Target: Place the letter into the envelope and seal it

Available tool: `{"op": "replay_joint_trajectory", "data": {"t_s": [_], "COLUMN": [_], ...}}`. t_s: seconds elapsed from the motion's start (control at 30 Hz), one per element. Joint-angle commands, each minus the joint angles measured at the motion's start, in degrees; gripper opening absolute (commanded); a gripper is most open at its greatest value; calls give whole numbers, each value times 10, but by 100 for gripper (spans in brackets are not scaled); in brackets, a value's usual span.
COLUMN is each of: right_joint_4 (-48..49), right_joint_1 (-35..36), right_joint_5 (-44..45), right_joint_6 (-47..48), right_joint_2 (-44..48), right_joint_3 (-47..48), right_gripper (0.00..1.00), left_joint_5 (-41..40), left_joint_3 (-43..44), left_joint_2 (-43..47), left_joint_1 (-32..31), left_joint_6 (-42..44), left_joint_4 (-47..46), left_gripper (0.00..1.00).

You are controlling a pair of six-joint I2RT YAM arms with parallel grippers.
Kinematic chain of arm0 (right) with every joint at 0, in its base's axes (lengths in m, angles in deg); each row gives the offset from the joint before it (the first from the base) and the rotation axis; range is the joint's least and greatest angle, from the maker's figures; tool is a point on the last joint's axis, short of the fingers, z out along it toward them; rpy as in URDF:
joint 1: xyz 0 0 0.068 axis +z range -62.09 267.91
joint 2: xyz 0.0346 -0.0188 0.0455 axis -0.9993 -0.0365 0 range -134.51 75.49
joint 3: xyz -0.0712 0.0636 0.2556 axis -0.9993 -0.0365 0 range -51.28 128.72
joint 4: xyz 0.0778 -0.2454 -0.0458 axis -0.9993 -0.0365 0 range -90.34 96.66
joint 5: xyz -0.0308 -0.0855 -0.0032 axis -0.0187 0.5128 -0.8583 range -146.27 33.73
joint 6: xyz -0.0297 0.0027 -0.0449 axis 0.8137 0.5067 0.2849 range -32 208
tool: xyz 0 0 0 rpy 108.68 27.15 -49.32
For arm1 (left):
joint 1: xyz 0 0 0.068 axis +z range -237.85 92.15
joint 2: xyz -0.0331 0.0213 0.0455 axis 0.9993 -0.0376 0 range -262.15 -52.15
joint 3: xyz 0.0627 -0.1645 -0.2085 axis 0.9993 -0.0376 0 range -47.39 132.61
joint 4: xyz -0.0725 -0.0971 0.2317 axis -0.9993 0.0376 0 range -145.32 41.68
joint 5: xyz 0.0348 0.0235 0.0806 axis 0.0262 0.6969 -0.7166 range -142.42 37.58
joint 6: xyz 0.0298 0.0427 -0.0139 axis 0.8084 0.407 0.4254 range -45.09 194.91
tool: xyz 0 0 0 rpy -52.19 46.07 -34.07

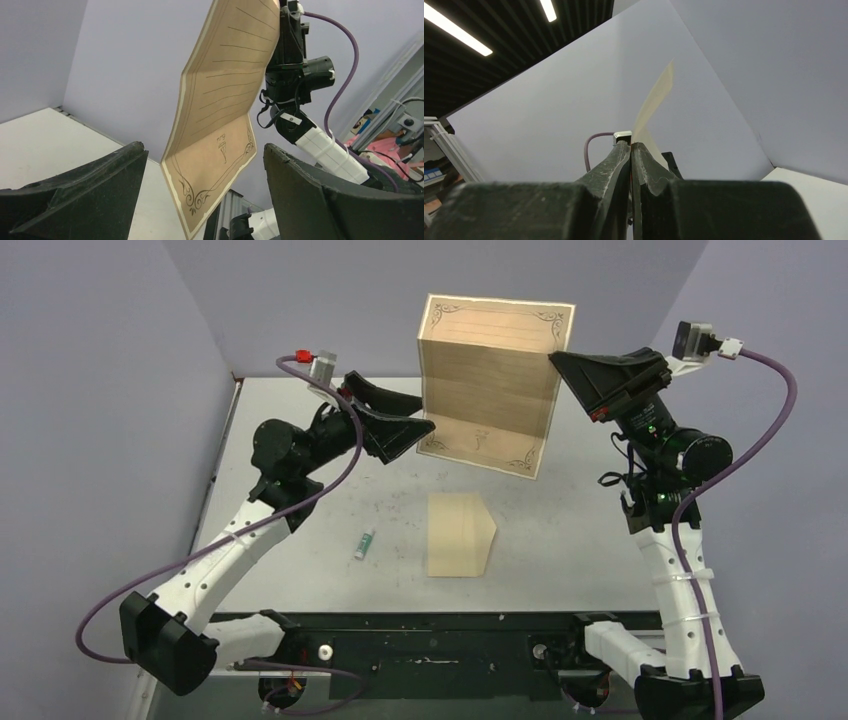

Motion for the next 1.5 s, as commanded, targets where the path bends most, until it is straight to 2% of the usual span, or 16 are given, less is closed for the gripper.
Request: {"op": "replay_joint_trajectory", "data": {"t_s": [0.0,0.17,0.23,0.33,0.53,0.6,0.83,0.87,0.9,0.97,1.03,1.1,1.27,1.47], "right_joint_4": [51,72,76,77,74,74,69,68,68,62,46,22,-10,-38], "right_joint_1": [6,7,7,7,7,7,9,9,9,9,10,11,13,15], "right_joint_5": [-14,-17,-16,-16,-39,-48,-73,-80,-87,-103,-125,-152,-209,-255], "right_joint_6": [-18,-29,-30,-25,-8,-1,26,32,44,63,91,118,158,184], "right_joint_2": [-7,-10,-12,-15,-16,-15,-13,-13,-12,-10,-9,-9,7,27], "right_joint_3": [8,-7,-12,-20,-34,-37,-41,-40,-39,-37,-32,-22,-12,-12], "right_gripper": [5,5,5,5,5,5,5,8,17,43,64,73,81,82], "left_joint_5": [87,153,150,138,125,119,101,97,95,91,86,81,61,28], "left_joint_3": [48,82,80,68,56,55,41,43,45,50,57,62,63,63], "left_joint_2": [-36,-70,-71,-66,-60,-59,-46,-43,-41,-34,-29,-24,-21,-21], "left_joint_1": [5,8,12,25,37,37,37,37,38,38,39,42,51,60], "left_joint_6": [-25,-65,-66,-73,-101,-103,-84,-73,-60,-34,-9,7,13,0], "left_joint_4": [-97,-134,-128,-128,-137,-129,-97,-81,-65,-33,5,28,47,61], "left_gripper": [80,59,46,33,13,0,0,0,0,0,0,0,0,0]}}
